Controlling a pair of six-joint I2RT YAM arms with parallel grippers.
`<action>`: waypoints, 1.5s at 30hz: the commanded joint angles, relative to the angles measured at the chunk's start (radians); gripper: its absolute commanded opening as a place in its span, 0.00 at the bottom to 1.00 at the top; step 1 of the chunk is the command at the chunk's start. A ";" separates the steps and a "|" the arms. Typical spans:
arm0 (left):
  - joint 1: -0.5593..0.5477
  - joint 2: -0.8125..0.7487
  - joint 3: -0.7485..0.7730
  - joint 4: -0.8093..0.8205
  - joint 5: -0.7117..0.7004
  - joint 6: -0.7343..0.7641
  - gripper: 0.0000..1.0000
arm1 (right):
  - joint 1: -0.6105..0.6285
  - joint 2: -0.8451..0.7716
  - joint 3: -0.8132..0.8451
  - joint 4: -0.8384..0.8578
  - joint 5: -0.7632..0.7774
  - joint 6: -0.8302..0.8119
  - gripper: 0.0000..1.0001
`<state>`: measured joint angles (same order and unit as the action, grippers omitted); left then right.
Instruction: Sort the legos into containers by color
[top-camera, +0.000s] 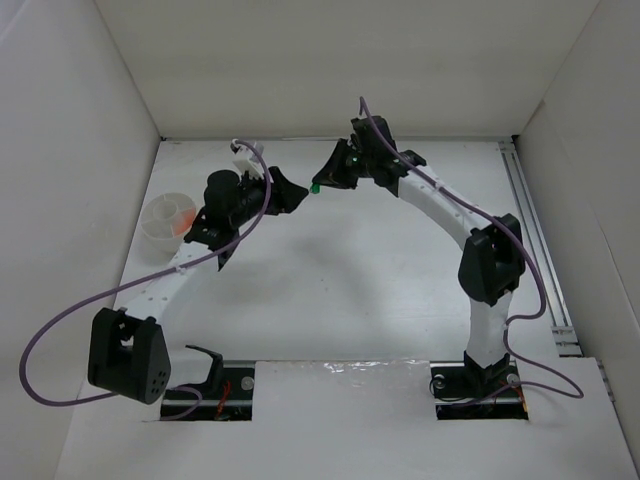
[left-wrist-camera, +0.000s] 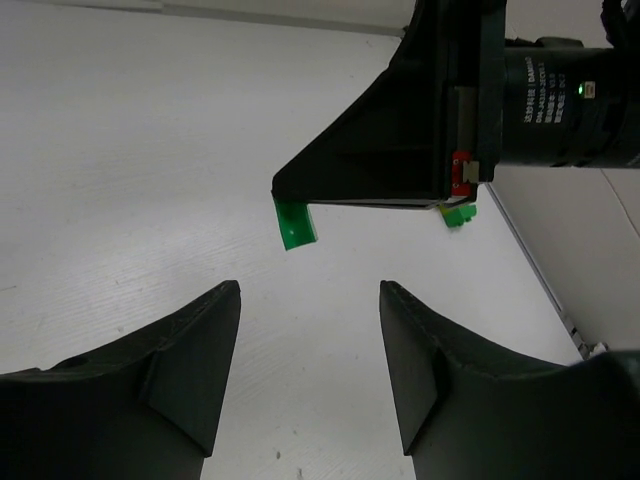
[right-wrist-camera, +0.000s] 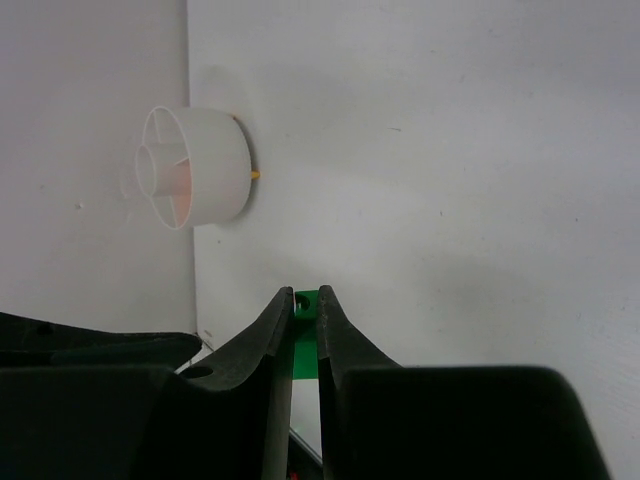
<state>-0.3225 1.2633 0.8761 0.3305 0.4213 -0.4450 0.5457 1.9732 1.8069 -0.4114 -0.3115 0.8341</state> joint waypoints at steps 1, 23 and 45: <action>-0.019 0.001 0.052 0.021 -0.029 0.009 0.54 | 0.028 -0.057 0.052 0.006 0.044 -0.010 0.00; -0.049 0.070 0.103 0.001 -0.093 0.049 0.58 | 0.066 -0.066 0.091 -0.023 0.034 -0.030 0.00; -0.049 0.088 0.093 0.001 -0.069 0.058 0.23 | 0.076 -0.066 0.100 -0.023 -0.005 -0.030 0.00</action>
<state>-0.3691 1.3544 0.9360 0.3073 0.3504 -0.3950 0.6048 1.9621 1.8526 -0.4442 -0.2951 0.8116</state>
